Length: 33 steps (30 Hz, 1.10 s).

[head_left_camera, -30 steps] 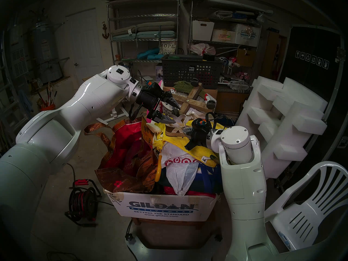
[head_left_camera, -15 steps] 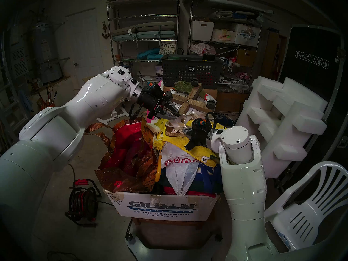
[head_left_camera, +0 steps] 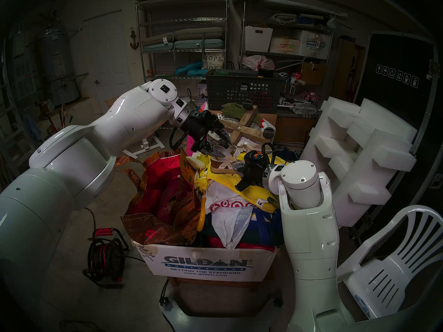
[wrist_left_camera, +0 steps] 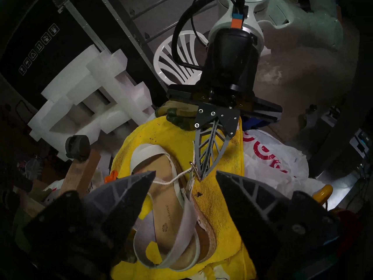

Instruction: Unbuckle a shoe

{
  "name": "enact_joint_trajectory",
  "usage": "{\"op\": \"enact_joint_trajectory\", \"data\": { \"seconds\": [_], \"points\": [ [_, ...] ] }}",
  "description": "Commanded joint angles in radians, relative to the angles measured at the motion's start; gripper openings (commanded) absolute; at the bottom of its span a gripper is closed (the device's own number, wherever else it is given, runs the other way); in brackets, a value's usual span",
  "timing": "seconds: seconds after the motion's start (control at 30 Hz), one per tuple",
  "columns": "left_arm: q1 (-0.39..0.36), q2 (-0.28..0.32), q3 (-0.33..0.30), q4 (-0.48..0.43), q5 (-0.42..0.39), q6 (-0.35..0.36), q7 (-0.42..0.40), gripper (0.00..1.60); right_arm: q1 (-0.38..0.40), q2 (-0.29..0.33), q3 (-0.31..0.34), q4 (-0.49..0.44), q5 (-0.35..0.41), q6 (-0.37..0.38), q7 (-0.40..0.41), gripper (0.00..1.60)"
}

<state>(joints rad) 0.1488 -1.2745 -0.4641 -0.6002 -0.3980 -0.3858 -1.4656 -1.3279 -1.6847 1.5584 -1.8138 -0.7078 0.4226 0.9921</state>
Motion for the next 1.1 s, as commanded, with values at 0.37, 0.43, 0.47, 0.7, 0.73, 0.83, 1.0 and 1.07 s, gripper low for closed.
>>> {"op": "enact_joint_trajectory", "data": {
  "seconds": [0.37, 0.43, 0.47, 0.7, 0.73, 0.83, 1.0, 1.07],
  "points": [
    [-0.048, -0.054, 0.054, 0.046, 0.014, -0.138, 0.004, 1.25, 0.012, -0.002, -0.003, -0.021, 0.006, 0.001, 0.002, 0.00],
    [-0.042, -0.052, 0.067, 0.040, 0.015, -0.150, 0.015, 1.25, 0.012, -0.002, -0.003, -0.021, 0.006, 0.001, 0.002, 0.00],
    [-0.034, -0.045, 0.084, 0.023, 0.016, -0.158, 0.025, 1.25, 0.012, -0.002, -0.003, -0.021, 0.006, 0.001, 0.002, 0.00],
    [-0.026, -0.027, 0.131, -0.013, 0.005, -0.177, 0.056, 1.26, 0.012, -0.002, -0.003, -0.021, 0.006, 0.001, 0.002, 0.00],
    [-0.027, -0.024, 0.141, -0.018, 0.001, -0.181, 0.061, 1.25, 0.012, -0.002, -0.003, -0.021, 0.006, 0.002, 0.002, 0.00],
    [-0.029, -0.017, 0.164, -0.026, -0.009, -0.188, 0.073, 1.25, 0.012, -0.002, -0.003, -0.021, 0.006, 0.002, 0.002, 0.00],
    [-0.036, -0.013, 0.203, -0.021, -0.019, -0.205, 0.093, 1.25, 0.012, -0.002, -0.003, -0.021, 0.006, 0.002, 0.002, 0.00],
    [-0.043, -0.015, 0.225, -0.012, -0.027, -0.212, 0.104, 1.25, 0.012, -0.002, -0.003, -0.021, 0.006, 0.002, 0.002, 0.00]
  ]
}}
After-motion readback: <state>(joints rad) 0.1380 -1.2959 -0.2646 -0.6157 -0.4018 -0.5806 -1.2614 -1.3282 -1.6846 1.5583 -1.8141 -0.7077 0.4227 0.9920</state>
